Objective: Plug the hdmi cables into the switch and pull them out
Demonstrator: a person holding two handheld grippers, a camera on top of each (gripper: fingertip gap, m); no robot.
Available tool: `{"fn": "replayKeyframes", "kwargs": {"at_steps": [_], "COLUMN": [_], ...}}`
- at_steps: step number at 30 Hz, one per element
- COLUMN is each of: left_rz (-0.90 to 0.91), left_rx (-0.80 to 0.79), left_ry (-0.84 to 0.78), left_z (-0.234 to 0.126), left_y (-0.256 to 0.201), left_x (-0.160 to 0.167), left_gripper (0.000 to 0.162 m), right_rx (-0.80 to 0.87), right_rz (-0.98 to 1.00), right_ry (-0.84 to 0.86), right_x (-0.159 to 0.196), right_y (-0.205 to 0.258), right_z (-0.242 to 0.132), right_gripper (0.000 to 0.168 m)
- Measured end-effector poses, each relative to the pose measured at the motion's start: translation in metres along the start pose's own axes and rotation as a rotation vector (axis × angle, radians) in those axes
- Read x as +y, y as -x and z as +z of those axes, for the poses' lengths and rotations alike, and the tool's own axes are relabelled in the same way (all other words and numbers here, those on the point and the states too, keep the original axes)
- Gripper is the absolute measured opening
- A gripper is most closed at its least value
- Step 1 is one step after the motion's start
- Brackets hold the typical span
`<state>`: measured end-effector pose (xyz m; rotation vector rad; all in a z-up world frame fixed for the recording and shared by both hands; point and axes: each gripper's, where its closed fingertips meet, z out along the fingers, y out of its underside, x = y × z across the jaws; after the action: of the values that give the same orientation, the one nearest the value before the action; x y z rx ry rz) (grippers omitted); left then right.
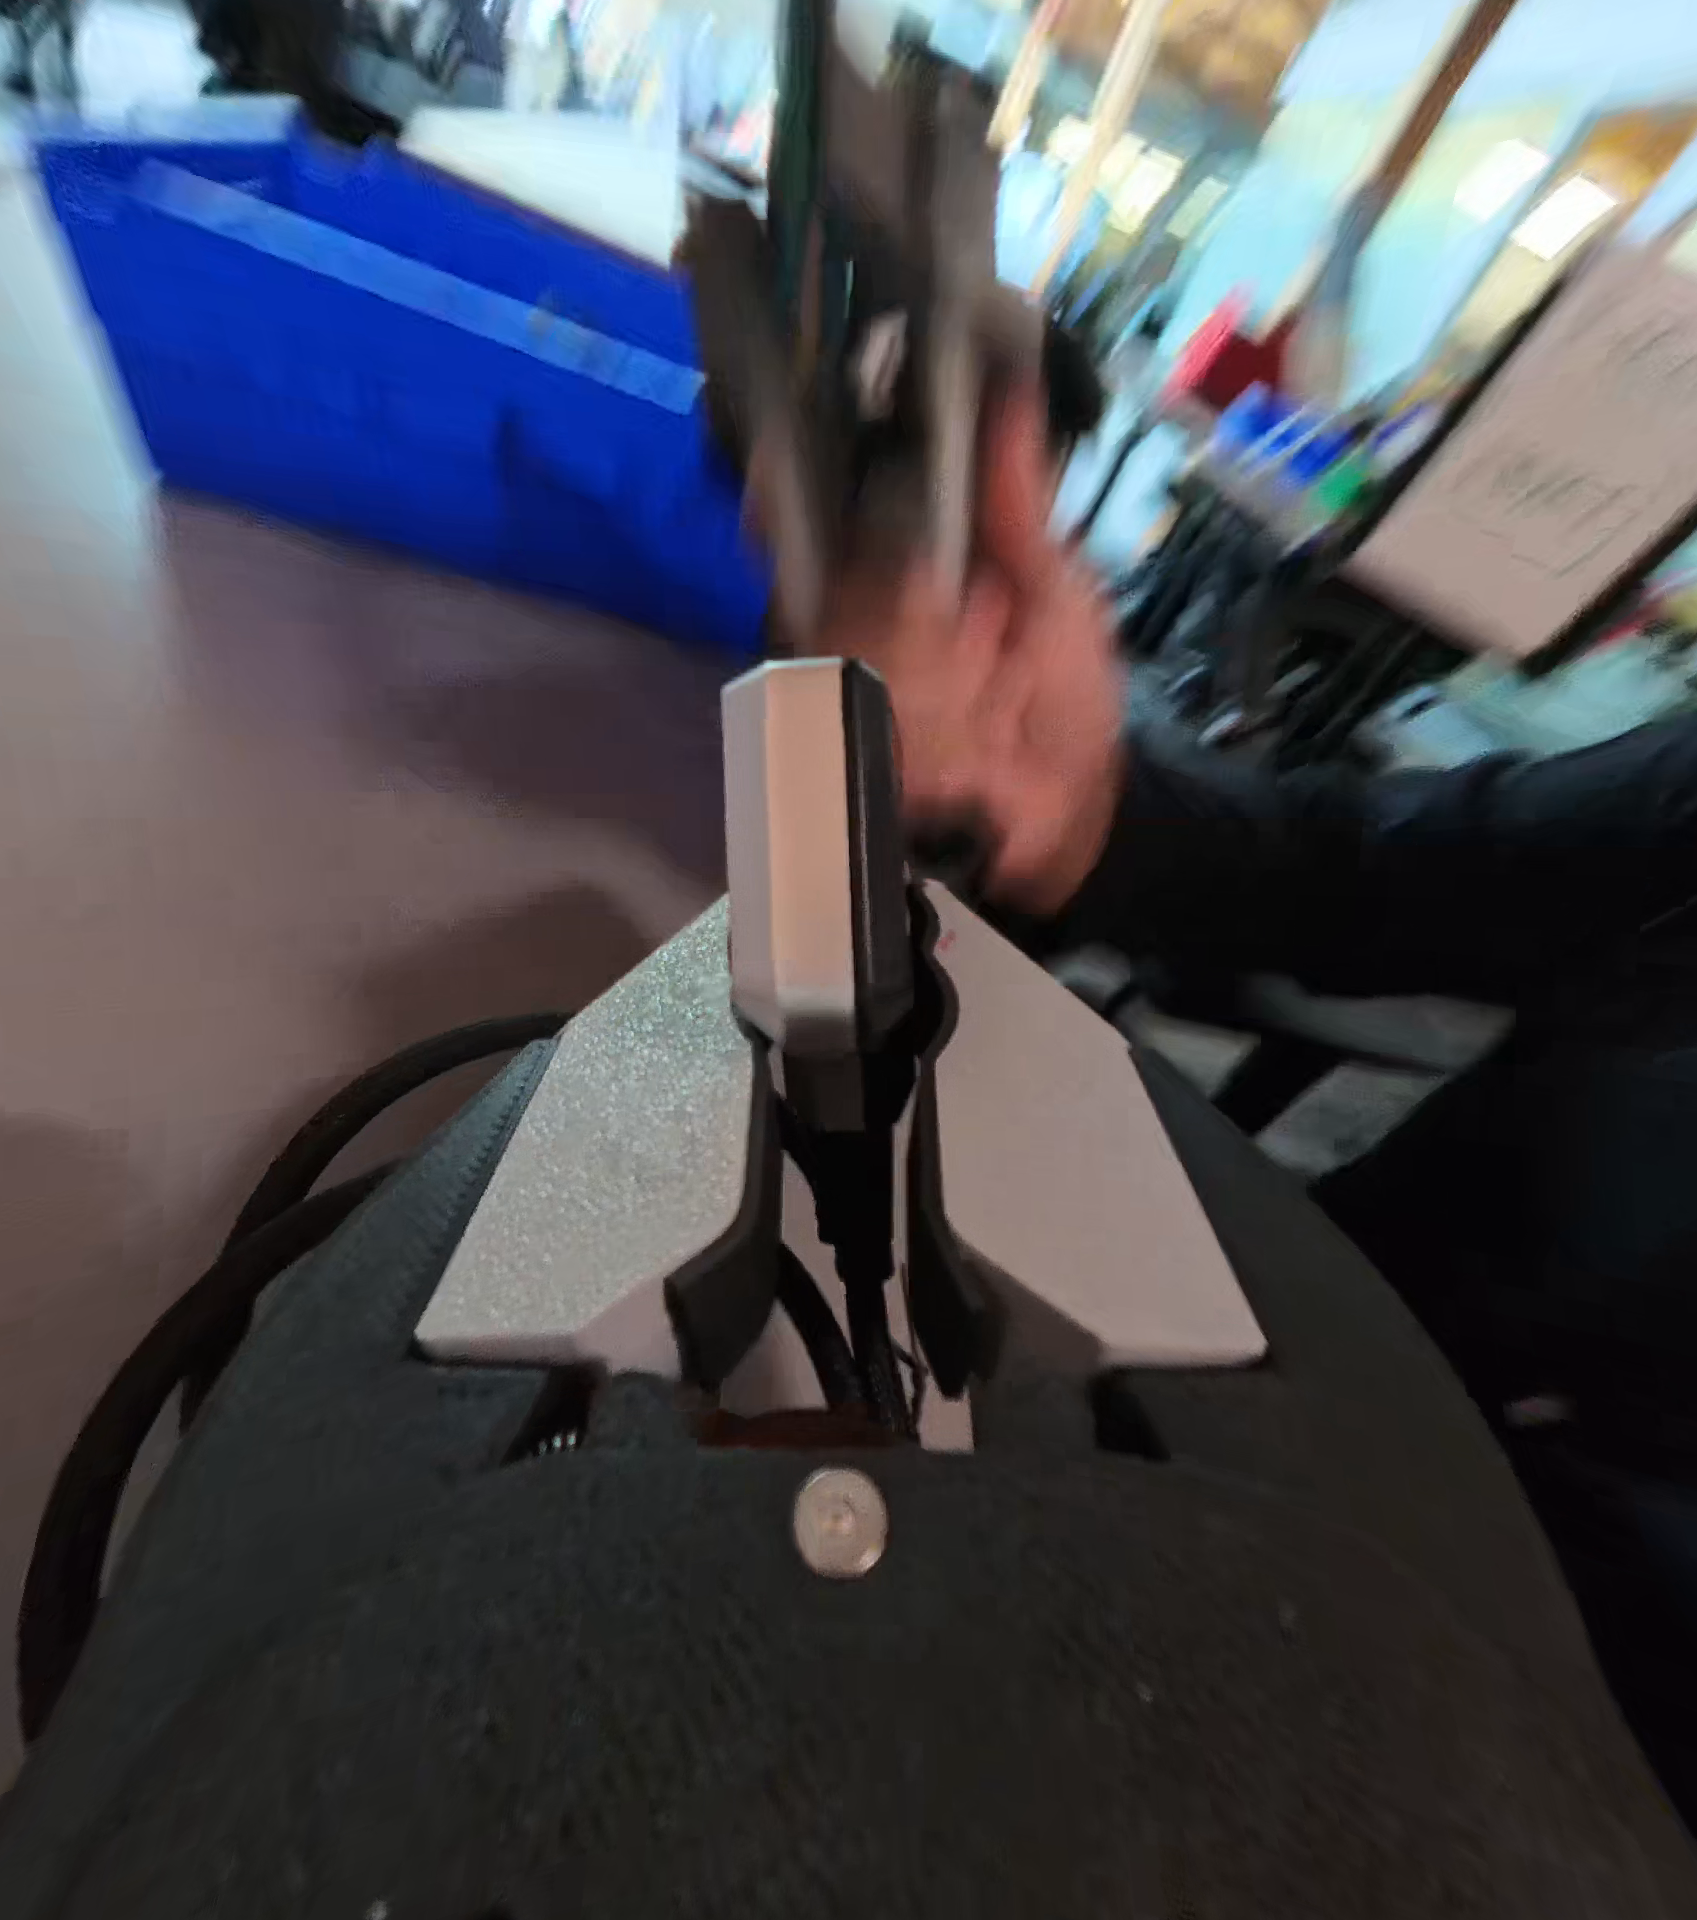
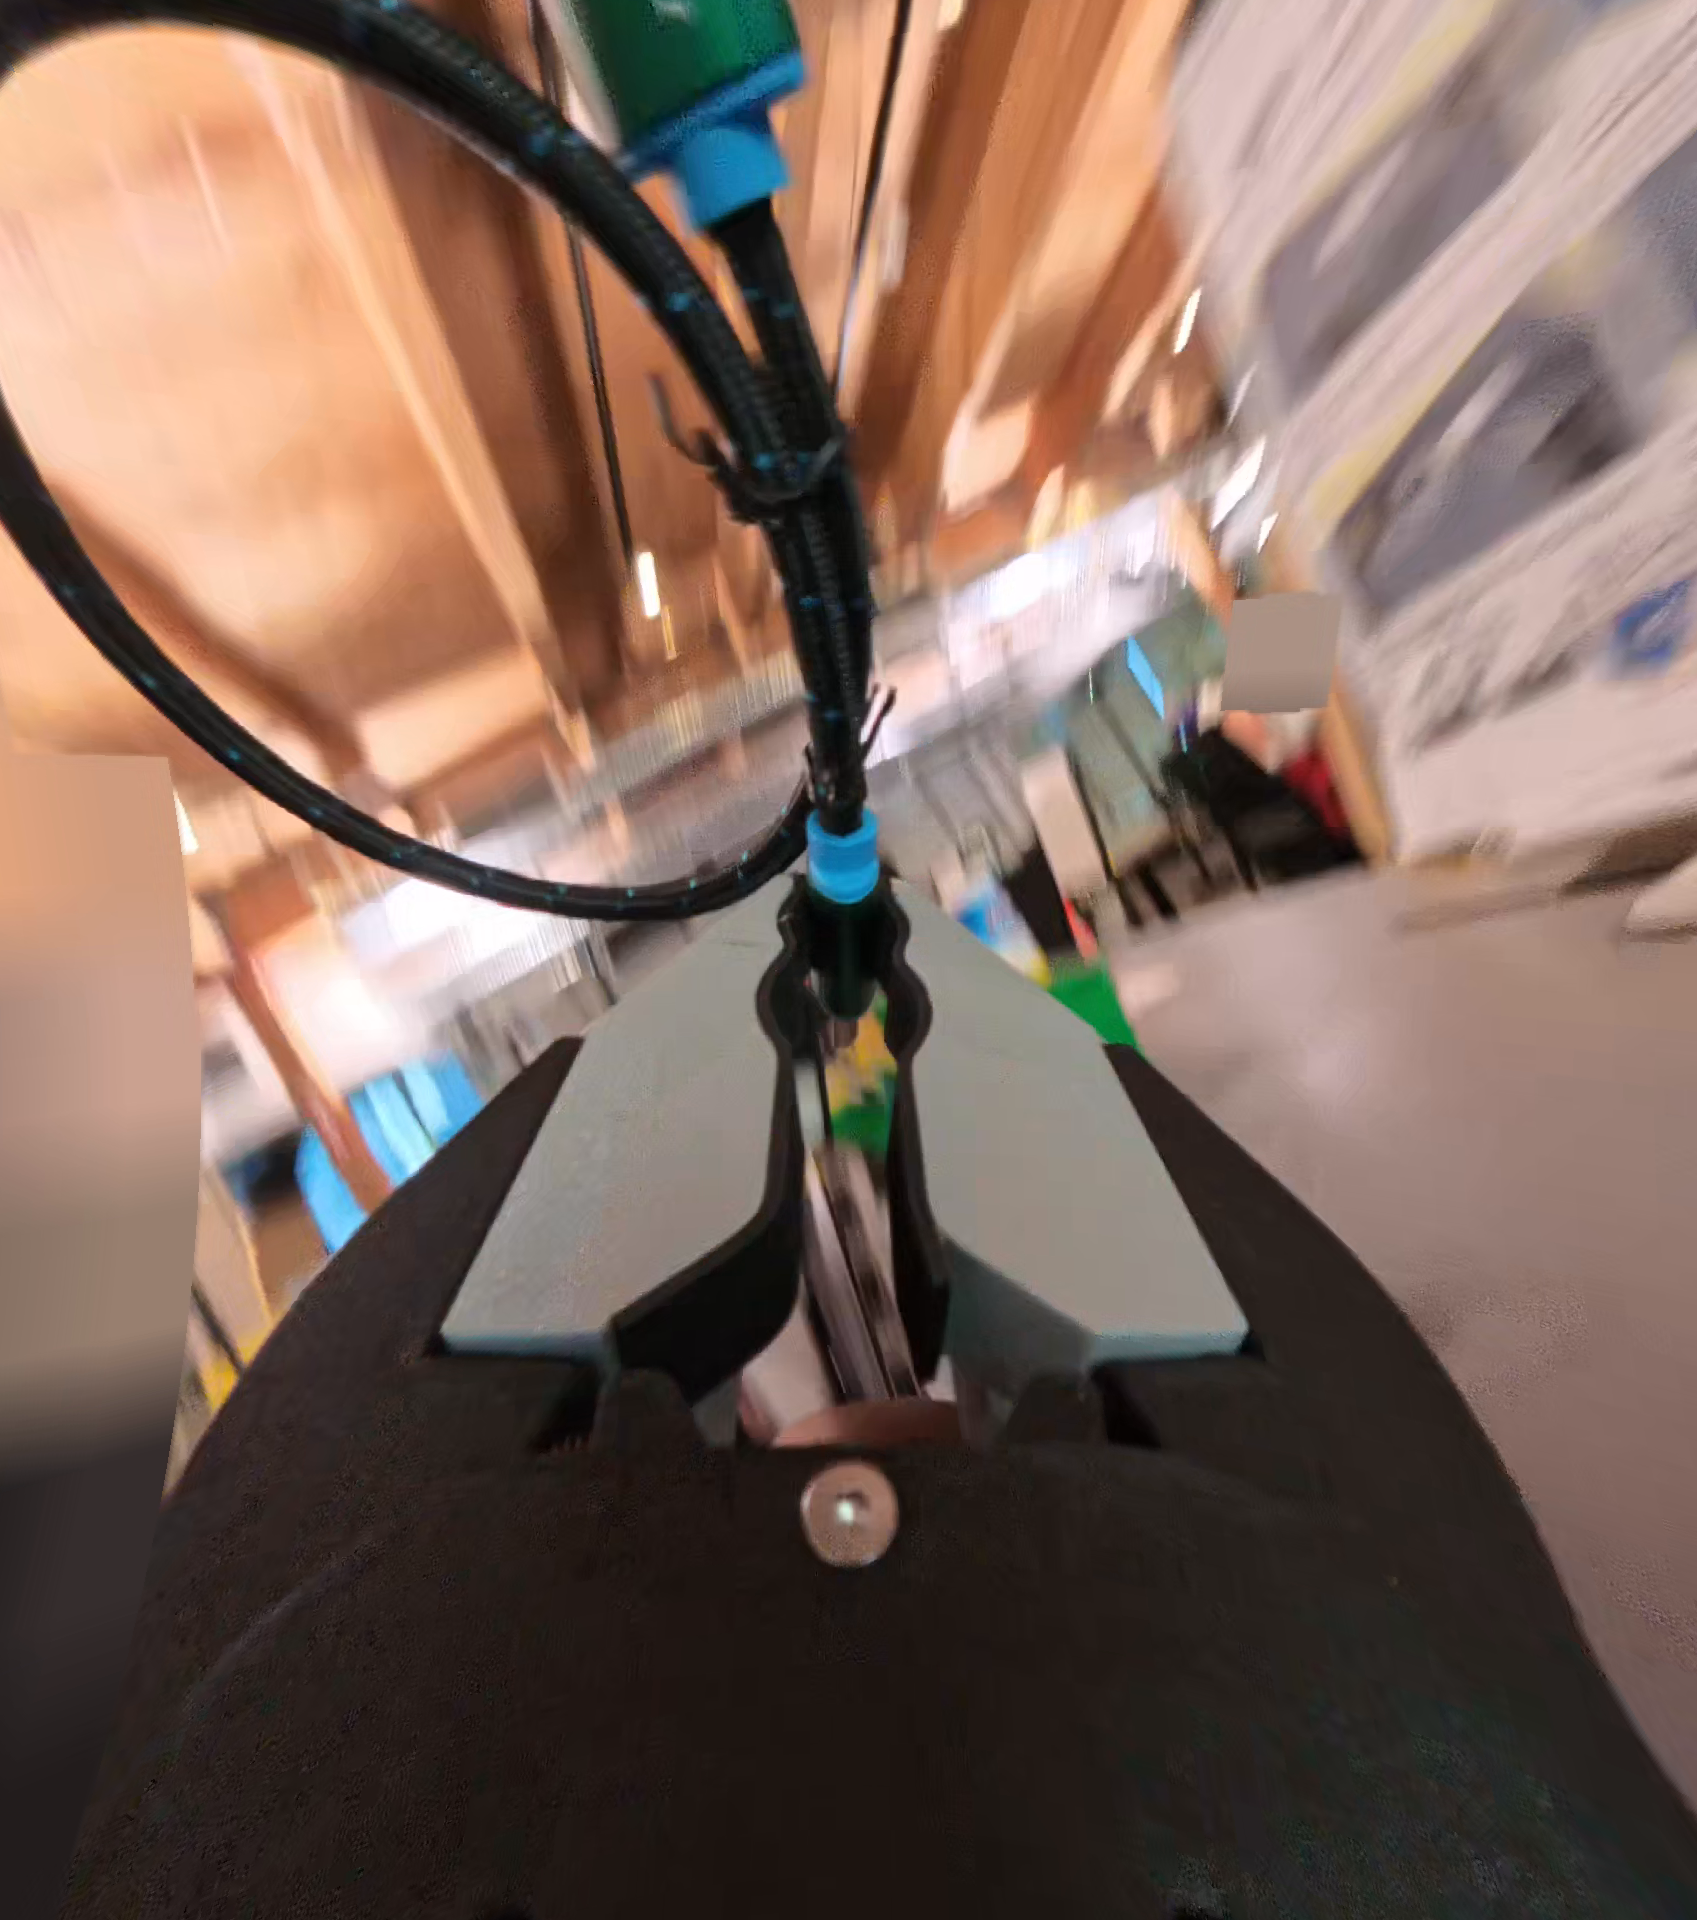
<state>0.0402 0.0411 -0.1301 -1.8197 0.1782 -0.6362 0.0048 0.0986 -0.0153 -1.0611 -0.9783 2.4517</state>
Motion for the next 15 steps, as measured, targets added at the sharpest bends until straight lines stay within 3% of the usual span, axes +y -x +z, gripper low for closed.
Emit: {"fn": "replayKeyframes", "kwargs": {"at_steps": [2,3,5,8,10,12,15], "left_rz": [0.053,0.039,-0.027,0.041,0.134,0.19,0.204], "left_rx": [-0.082,-0.08,-0.039,-0.076,-0.113,-0.14,-0.177], "left_ry": [0.034,-0.061,-0.174,-0.192,-0.174,-0.151,-0.15], "left_z": [-0.013,-0.024,-0.04,-0.038,-0.032,-0.027,-0.026], "left_y": [0.006,0.006,0.007,0.008,0.005,0.003,0.007], "left_x": [0.011,0.0,-0.015,-0.021,-0.02,-0.017,-0.016], "left_gripper": [0.022,0.021,0.021,0.021,0.021,0.021,0.022], "right_rx": [-0.026,-0.02,0.098,0.237,0.305,0.385,0.586], "right_rz": [-0.008,-0.098,-0.267,-0.361,-0.374,-0.403,-0.497], "right_ry": [-0.266,-0.235,-0.022,0.305,0.383,0.421,0.421], "right_x": [-0.098,-0.117,-0.1,-0.049,-0.039,-0.047,-0.091], "right_y": [0.004,0.012,0.014,0.001,-0.005,-0.01,-0.02], "right_z": [-0.043,-0.053,-0.051,-0.054,-0.065,-0.08,-0.116], "right_gripper": [0.008,0.009,0.008,0.008,0.009,0.009,0.009]}}
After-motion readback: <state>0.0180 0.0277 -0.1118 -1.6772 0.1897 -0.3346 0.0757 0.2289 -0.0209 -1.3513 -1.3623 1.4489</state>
